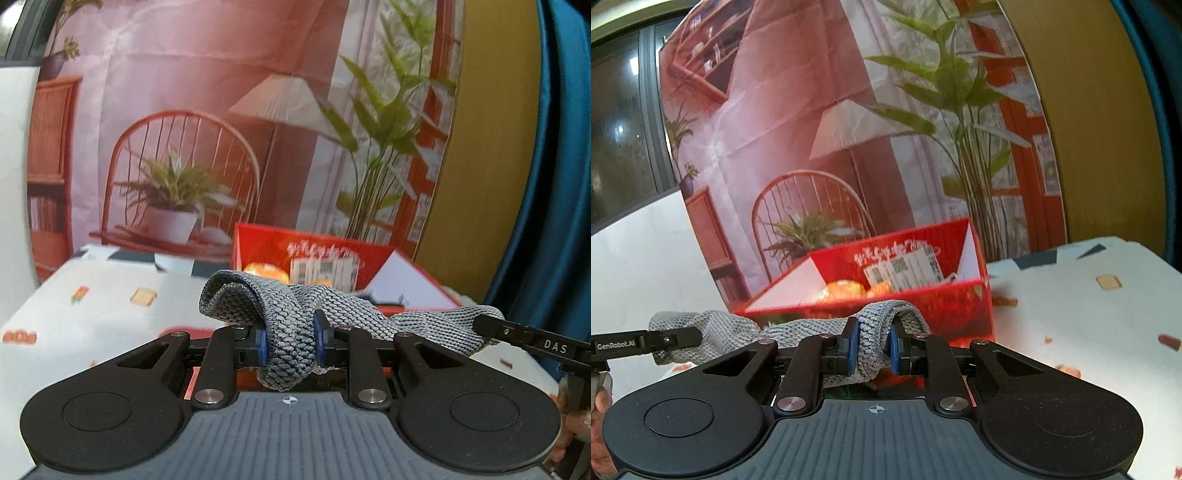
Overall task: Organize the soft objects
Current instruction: 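Lift the grey cloth, carry it over the box, release it inside, then move the left tool back down to the white sock beside the bag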
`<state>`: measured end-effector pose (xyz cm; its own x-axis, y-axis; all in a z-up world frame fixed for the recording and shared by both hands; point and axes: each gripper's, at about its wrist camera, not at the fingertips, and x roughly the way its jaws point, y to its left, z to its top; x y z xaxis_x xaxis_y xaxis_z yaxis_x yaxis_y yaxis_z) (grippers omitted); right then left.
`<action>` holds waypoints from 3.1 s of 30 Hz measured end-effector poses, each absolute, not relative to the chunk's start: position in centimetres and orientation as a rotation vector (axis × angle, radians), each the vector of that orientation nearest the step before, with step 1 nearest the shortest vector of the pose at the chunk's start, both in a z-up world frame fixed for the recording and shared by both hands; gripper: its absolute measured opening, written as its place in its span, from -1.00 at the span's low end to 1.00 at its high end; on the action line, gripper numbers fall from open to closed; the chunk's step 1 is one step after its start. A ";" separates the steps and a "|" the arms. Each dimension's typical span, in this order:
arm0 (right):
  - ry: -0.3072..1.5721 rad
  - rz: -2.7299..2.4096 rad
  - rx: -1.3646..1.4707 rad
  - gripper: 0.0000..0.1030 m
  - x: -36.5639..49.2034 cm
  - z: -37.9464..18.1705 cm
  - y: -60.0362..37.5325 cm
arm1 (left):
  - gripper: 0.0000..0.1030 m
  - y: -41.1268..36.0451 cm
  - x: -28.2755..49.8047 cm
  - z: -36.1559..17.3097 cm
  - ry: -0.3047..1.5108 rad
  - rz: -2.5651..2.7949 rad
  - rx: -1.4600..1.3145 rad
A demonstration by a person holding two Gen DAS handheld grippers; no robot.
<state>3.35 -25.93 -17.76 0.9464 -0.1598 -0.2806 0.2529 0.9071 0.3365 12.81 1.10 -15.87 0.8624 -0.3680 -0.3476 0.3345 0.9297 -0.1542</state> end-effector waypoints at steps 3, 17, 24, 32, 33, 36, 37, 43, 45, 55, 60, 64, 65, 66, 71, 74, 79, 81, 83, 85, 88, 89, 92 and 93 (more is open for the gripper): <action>0.227 -0.211 0.358 -0.70 3.9 -16.4 -26.5 | -0.54 0.7 13.5 -14.6 0.365 -0.374 -0.086; 0.250 -0.209 0.312 -0.71 9.4 -12.0 -30.2 | -0.55 -1.7 18.8 -12.1 0.392 -0.368 -0.060; 0.313 -0.228 0.313 -0.71 12.5 -11.8 -32.5 | -0.56 -3.3 22.5 -12.1 0.463 -0.374 -0.019; 0.432 -0.239 0.313 -0.71 15.7 -12.8 -34.3 | -0.56 -4.5 26.0 -13.5 0.601 -0.395 0.022; 0.456 -0.237 0.311 -0.71 16.1 -13.1 -34.4 | -0.56 -4.6 26.3 -13.8 0.619 -0.401 0.026; 0.537 -0.219 0.312 -0.71 17.2 -14.1 -34.6 | -0.56 -5.1 27.2 -14.8 0.687 -0.419 0.042; 0.558 -0.215 0.314 -0.71 17.5 -14.4 -34.5 | -0.56 -5.3 27.5 -15.2 0.711 -0.423 0.054; 0.651 -0.190 0.291 -0.72 19.4 -15.8 -33.7 | -0.56 -6.2 28.9 -16.7 0.787 -0.432 0.085; 0.665 -0.182 0.288 -0.73 20.0 -16.0 -33.5 | -0.56 -6.6 29.5 -16.9 0.804 -0.433 0.101; 0.723 -0.187 0.278 -0.73 21.5 -17.3 -33.5 | -0.56 -7.7 30.7 -18.5 0.847 -0.423 0.125; 0.733 -0.202 0.267 -0.72 21.4 -17.6 -33.6 | -0.48 -7.6 30.7 -18.1 0.799 -0.419 0.155; 0.698 -0.234 0.207 -0.45 21.1 -16.9 -33.5 | 0.23 -7.1 30.6 -16.8 0.742 -0.420 0.151; 0.675 -0.245 0.196 -0.41 20.9 -16.6 -33.5 | 0.32 -6.9 30.4 -16.5 0.724 -0.412 0.142; 0.655 -0.253 0.191 -0.38 20.7 -16.3 -33.5 | 0.45 -6.6 30.3 -16.1 0.706 -0.409 0.130; 0.549 -0.289 0.180 -0.14 19.4 -14.4 -33.6 | 0.58 -5.1 29.5 -14.1 0.638 -0.377 0.044; 0.493 -0.282 0.165 -0.08 18.2 -13.4 -33.3 | 0.62 -4.3 28.2 -13.2 0.595 -0.367 0.018; 0.419 -0.251 0.170 -0.08 15.7 -12.9 -32.1 | 0.62 -3.4 24.5 -12.7 0.532 -0.364 0.017; 0.403 -0.240 0.166 -0.08 14.8 -13.2 -31.2 | 0.62 -3.0 23.1 -12.8 0.517 -0.366 0.024; 0.393 -0.230 0.165 -0.08 14.0 -13.6 -30.2 | 0.62 -2.6 21.6 -13.2 0.509 -0.369 0.035; 0.381 -0.223 0.172 -0.08 13.0 -14.1 -29.1 | 0.62 -2.1 20.0 -13.7 0.507 -0.371 0.042; 0.372 -0.219 0.194 -0.08 11.8 -15.2 -27.7 | 0.62 -1.2 18.1 -14.7 0.517 -0.367 0.039; 0.371 -0.220 0.205 -0.08 11.4 -15.7 -27.3 | 0.62 -0.8 17.6 -15.1 0.520 -0.366 0.039; 0.379 -0.219 0.239 -0.08 10.1 -17.2 -26.2 | 0.62 -0.1 16.1 -16.3 0.542 -0.357 0.044; 0.386 -0.219 0.250 -0.08 9.7 -17.8 -25.8 | 0.62 0.1 15.8 -16.8 0.552 -0.353 0.036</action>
<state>9.73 -25.82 -17.81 0.9034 -0.1628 -0.3967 0.2572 0.9460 0.1974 15.75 0.13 -16.75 0.7929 -0.3190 -0.5192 0.3380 0.9392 -0.0609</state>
